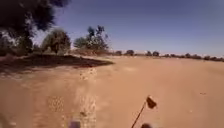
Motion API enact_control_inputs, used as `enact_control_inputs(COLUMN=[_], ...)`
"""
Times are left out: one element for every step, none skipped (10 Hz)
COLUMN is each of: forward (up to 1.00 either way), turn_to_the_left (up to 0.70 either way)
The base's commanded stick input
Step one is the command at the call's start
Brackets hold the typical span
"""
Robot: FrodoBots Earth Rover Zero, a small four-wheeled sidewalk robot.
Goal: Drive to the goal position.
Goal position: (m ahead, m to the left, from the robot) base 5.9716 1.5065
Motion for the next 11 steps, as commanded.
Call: enact_control_inputs(forward=[1.0, 1.0, 1.0, 1.0, 1.0, 1.0, 1.0, 1.0, 1.0, 1.0, 1.0], turn_to_the_left=[0.0, 0.0, 0.0, 0.0, 0.0, 0.0, 0.0, 0.0, 0.0, 0.0, 0.0])
